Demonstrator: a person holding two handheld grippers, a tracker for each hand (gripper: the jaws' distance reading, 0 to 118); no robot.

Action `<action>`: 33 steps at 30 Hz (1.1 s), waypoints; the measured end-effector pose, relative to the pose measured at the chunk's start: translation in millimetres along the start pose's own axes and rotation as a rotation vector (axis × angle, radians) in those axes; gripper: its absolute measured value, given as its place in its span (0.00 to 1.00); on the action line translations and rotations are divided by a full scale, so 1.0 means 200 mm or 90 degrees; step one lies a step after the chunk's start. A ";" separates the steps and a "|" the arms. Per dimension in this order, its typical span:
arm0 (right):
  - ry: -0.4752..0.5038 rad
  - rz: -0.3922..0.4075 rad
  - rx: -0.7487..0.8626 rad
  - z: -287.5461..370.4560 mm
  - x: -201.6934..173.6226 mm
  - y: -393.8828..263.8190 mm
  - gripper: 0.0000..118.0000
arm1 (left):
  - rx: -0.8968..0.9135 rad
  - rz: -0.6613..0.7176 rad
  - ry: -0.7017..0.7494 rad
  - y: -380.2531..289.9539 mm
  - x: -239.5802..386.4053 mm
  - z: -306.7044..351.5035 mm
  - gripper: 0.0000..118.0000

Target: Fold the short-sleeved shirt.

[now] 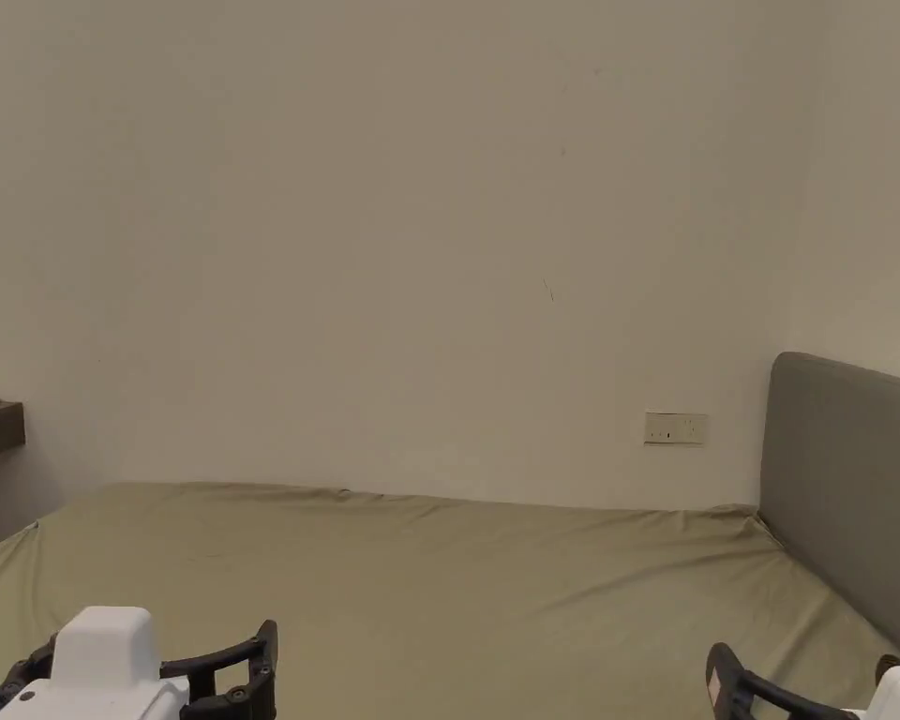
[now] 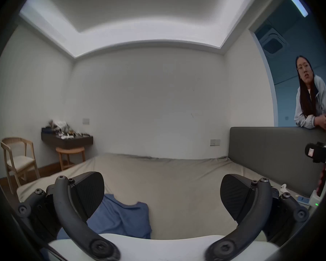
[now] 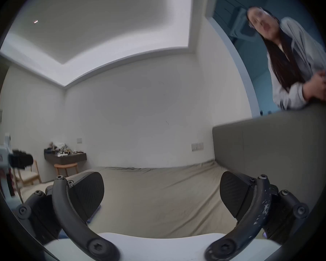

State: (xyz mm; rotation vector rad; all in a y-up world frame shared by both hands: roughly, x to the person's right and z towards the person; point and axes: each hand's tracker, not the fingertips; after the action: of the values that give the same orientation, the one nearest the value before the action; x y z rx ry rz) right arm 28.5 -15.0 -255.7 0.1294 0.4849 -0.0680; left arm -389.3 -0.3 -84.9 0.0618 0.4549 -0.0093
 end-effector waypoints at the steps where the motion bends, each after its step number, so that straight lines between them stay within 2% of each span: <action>1: -0.014 0.030 0.015 0.00 -0.02 0.02 1.00 | -0.007 0.006 -0.007 0.02 0.00 0.01 1.00; 2: -0.018 0.041 0.015 0.01 -0.04 0.03 1.00 | -0.009 0.005 -0.007 0.02 -0.01 0.01 1.00; 10: -0.030 0.003 -0.027 -0.01 -0.01 0.03 1.00 | -0.002 -0.007 -0.021 0.04 0.03 0.03 1.00; 15: -0.060 -0.007 -0.042 -0.01 0.00 0.03 1.00 | 0.000 -0.019 -0.027 0.04 0.04 0.02 1.00; 18: -0.075 0.015 0.001 0.04 -0.02 0.04 1.00 | 0.006 0.002 -0.038 0.04 0.03 0.04 1.00; 19: -0.072 0.028 -0.017 0.03 -0.03 0.05 1.00 | 0.002 0.006 -0.036 0.04 0.03 0.04 1.00; 33: -0.036 0.015 -0.013 0.02 -0.04 0.07 1.00 | 0.007 -0.012 -0.028 0.06 0.05 0.03 1.00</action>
State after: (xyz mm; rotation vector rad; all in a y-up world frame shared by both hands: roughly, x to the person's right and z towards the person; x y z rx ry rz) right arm 24.2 -2.4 -246.2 0.1124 0.4270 -0.0436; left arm -377.2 11.6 -84.0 0.0673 0.4120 -0.0317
